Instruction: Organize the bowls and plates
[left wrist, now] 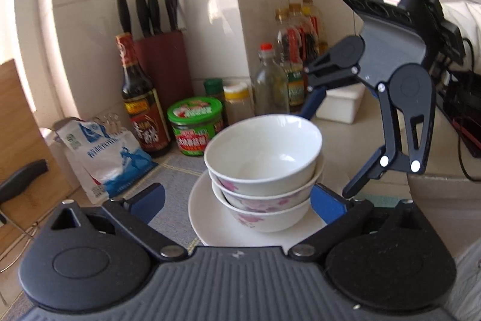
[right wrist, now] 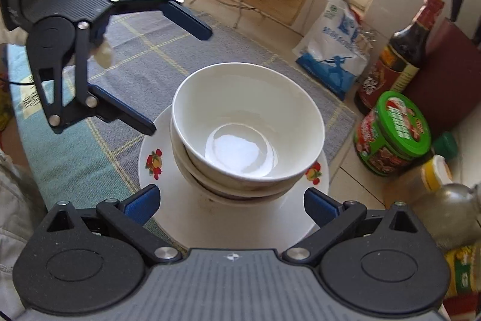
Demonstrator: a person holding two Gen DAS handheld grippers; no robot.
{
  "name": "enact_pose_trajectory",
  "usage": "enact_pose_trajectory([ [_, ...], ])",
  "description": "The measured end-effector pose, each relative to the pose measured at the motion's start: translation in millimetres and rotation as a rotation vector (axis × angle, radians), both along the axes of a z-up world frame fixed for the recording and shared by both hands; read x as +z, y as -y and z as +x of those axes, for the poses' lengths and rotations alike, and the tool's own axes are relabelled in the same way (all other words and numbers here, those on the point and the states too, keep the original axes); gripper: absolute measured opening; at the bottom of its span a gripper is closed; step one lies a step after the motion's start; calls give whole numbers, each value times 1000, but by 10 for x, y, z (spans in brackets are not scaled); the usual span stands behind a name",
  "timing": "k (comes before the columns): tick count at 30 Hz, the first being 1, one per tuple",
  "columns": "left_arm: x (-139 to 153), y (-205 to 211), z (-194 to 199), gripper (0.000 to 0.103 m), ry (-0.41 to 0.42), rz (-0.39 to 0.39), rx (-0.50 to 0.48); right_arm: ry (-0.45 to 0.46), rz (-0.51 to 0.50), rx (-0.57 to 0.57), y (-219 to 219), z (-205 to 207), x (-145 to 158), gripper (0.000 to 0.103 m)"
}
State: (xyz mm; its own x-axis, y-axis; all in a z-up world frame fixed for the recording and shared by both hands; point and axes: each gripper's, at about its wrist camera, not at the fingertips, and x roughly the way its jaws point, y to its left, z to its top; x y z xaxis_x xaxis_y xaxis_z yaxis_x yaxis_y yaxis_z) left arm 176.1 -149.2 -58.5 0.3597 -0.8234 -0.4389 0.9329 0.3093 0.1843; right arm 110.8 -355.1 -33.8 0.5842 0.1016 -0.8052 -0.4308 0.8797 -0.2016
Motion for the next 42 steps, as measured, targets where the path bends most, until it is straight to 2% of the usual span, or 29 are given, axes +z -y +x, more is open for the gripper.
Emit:
enact_pose_trajectory([
  [2,82,-131,-106,102,12,-73,33,24,22,-127,-125,-111,79,103],
  [4,148,-213,-190,102,1,-107,76,52,25,-263,-248,-188,122,103],
  [6,200,-273,-248,102,-27,-113,157,80,39,-437,-349,-275,130,103],
  [8,271,-338,-270,102,-90,-103,250,89,86,-646,-390,-378,88,103],
  [10,313,-362,-248,102,-169,-57,323,95,160,-821,-427,-496,45,103],
  [11,327,-371,-241,102,-204,3,374,108,179,-884,-470,-552,29,103],
  [13,351,-382,-240,102,-230,68,444,130,190,-960,-592,-640,22,103],
  [15,386,-490,-293,102,-240,57,473,158,199,-995,-745,-731,59,103],
  [18,423,-543,-345,102,-241,103,515,202,182,-1032,-915,-808,154,103],
  [22,462,-640,-420,102,-226,112,537,244,171,-1053,-1058,-904,274,103],
  [42,534,-771,-465,102,-196,99,581,277,133,-1044,-1341,-949,413,103],
])
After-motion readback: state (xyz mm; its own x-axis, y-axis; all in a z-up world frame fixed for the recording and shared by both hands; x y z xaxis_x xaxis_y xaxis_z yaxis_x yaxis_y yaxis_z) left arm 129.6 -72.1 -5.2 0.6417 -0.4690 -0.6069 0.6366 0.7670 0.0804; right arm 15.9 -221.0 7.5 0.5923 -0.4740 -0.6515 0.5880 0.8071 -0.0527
